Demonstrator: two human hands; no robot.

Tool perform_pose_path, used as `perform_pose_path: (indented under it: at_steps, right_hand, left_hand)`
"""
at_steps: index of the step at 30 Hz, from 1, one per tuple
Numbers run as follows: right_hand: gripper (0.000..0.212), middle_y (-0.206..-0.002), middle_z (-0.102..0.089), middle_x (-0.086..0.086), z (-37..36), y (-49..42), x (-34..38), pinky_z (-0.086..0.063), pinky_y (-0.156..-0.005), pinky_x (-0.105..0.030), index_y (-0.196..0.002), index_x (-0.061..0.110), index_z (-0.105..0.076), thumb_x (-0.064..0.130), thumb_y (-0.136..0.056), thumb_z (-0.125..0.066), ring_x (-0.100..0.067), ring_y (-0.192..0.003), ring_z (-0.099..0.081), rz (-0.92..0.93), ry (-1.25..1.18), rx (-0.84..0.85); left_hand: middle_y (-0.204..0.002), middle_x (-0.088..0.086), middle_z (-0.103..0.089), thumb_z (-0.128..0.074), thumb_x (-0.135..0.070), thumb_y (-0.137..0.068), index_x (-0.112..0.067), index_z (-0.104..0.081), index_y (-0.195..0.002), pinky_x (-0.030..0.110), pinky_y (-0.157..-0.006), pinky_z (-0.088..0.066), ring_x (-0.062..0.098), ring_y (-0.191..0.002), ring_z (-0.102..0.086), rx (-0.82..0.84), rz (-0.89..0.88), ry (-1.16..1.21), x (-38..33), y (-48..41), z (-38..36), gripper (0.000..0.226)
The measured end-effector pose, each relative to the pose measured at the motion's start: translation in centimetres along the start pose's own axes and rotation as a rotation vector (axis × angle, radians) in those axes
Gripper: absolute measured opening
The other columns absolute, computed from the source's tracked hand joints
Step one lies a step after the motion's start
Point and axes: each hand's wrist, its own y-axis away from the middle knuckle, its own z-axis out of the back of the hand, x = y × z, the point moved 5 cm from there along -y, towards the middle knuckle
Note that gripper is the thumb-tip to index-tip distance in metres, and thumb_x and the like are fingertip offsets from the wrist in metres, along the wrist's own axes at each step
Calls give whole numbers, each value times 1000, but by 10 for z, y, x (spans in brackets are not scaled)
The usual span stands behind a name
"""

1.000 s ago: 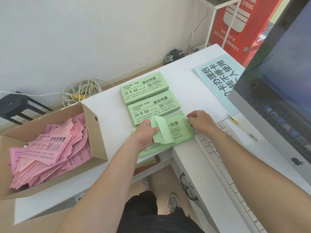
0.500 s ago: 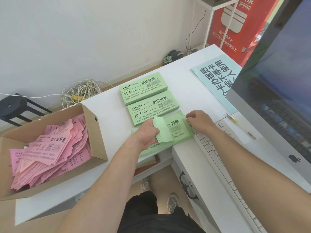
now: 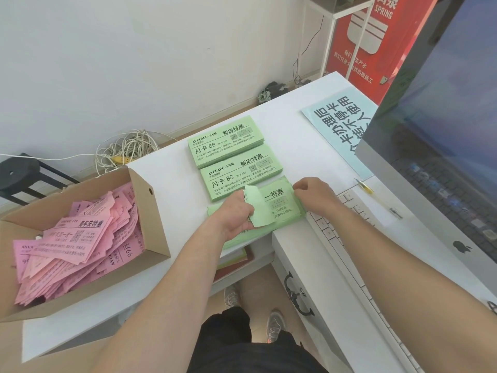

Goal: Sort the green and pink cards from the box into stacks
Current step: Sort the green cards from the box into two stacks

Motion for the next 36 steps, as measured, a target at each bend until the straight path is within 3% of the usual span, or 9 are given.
perform_pose_path:
  at_steps: [8,11,14,16,18,21,24,30,36]
  right_hand:
    - [36,-128,-67,1,-1,10,7,-43,-91,-30,-127,18,-66,17,-98,-44,-21,-120,-59,61,-4,-96]
    - [34,-124,-67,0,1,12,14,-42,-87,-31,-129,19,-64,29,-103,-44,-22,-116,-60,74,-91,-174]
    - [48,-137,-59,-3,-6,11,20,-44,-98,-34,-142,19,-53,36,-97,-56,-23,-123,-56,101,42,-118]
    - [64,-143,-50,-6,-15,10,20,-43,-105,-40,-148,21,-46,39,-89,-64,-27,-130,-49,88,195,-27]
    - [71,-142,-46,-9,-22,9,20,-45,-103,-42,-149,21,-40,39,-85,-66,-30,-130,-47,45,265,23]
    - [61,-132,-49,-13,-29,9,22,-46,-89,-40,-137,13,-43,35,-84,-64,-35,-122,-51,1,251,-50]
    - [63,-138,-45,-13,-34,11,23,-42,-96,-44,-139,8,-39,37,-87,-62,-35,-129,-43,-58,267,-109]
    - [75,-141,-45,-14,-51,12,32,-44,-100,-46,-146,6,-30,35,-86,-64,-36,-128,-44,-34,226,-27]
    - [76,-142,-43,-16,-46,9,31,-40,-103,-46,-148,7,-27,34,-87,-63,-38,-131,-39,-58,228,-23]
  left_hand:
    - [-144,17,-50,-40,13,-95,-13,-36,-149,48,-92,-57,31,-128,-56,38,34,2,3,4,2,60]
    - [-144,15,-50,-44,14,-93,-16,-41,-146,46,-95,-56,27,-127,-56,54,33,-14,5,3,2,61]
    - [-138,7,-57,-58,7,-93,-20,-50,-139,42,-94,-57,21,-118,-63,15,-21,-89,3,5,2,54]
    - [-132,-2,-62,-59,2,-93,-23,-57,-130,39,-89,-59,17,-109,-67,-138,-130,-253,-1,10,14,44]
    - [-128,-7,-63,-58,-4,-91,-25,-60,-123,34,-85,-56,18,-112,-62,-462,-240,-441,-1,23,40,38]
    - [-141,6,-49,-65,-15,-88,-14,-46,-142,40,-105,-39,30,-130,-44,-817,-162,-549,22,36,76,57]
    - [-154,14,-35,-69,-19,-87,-4,-28,-152,46,-116,-32,33,-140,-35,-745,6,-353,50,29,78,79]
    - [-158,9,-31,-58,-2,-90,-12,-11,-158,42,-117,-34,27,-140,-39,-638,-91,-183,48,17,38,83]
    - [-165,5,-19,-57,-8,-96,-17,-5,-160,39,-118,-31,26,-146,-32,-616,-65,-109,49,17,49,84]
